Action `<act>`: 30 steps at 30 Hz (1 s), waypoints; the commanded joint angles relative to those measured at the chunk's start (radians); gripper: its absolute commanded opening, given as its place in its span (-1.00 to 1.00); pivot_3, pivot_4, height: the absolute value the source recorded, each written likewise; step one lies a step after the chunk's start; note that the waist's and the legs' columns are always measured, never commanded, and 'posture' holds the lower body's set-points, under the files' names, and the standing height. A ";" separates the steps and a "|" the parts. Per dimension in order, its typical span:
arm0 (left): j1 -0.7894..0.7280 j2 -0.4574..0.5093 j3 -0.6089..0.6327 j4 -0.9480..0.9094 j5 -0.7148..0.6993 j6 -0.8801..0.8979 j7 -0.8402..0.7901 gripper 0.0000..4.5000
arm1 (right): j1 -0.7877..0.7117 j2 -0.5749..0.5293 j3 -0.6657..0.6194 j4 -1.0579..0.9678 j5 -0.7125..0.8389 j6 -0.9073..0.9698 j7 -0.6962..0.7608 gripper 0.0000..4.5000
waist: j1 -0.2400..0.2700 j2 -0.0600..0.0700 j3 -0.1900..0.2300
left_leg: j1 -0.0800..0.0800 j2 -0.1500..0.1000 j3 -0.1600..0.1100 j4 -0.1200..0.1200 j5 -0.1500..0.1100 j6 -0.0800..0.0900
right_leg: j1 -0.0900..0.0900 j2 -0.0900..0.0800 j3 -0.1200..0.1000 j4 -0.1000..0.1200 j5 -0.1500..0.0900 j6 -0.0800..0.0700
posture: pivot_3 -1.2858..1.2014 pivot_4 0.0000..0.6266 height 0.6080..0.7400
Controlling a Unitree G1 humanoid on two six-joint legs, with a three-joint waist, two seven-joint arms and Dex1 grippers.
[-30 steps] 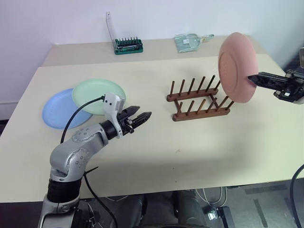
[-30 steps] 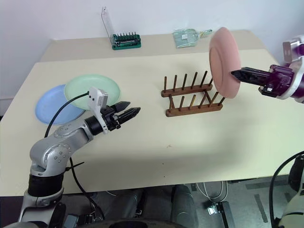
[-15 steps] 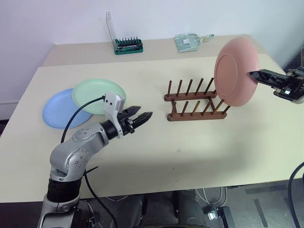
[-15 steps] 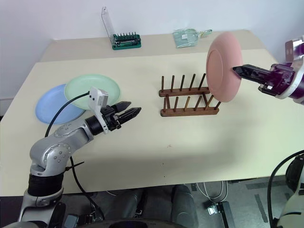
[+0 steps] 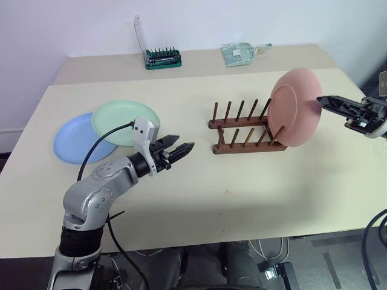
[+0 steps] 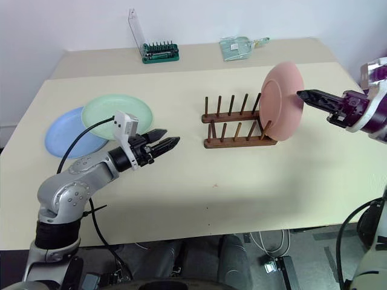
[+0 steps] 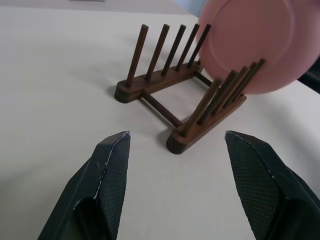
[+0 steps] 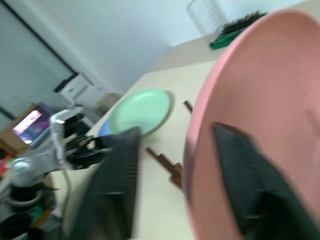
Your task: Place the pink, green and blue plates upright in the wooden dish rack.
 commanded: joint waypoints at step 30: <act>-0.212 -0.290 0.412 -0.030 0.527 0.255 0.842 1.00 | 0.294 0.219 0.539 -1.118 -0.337 -0.405 -0.432 0.96 | 0.005 -0.007 -0.002 | 0.004 0.006 0.003 0.002 -0.003 -0.004 | 0.002 0.008 0.004 0.000 0.002 0.000 | 0.03 -0.52 1.00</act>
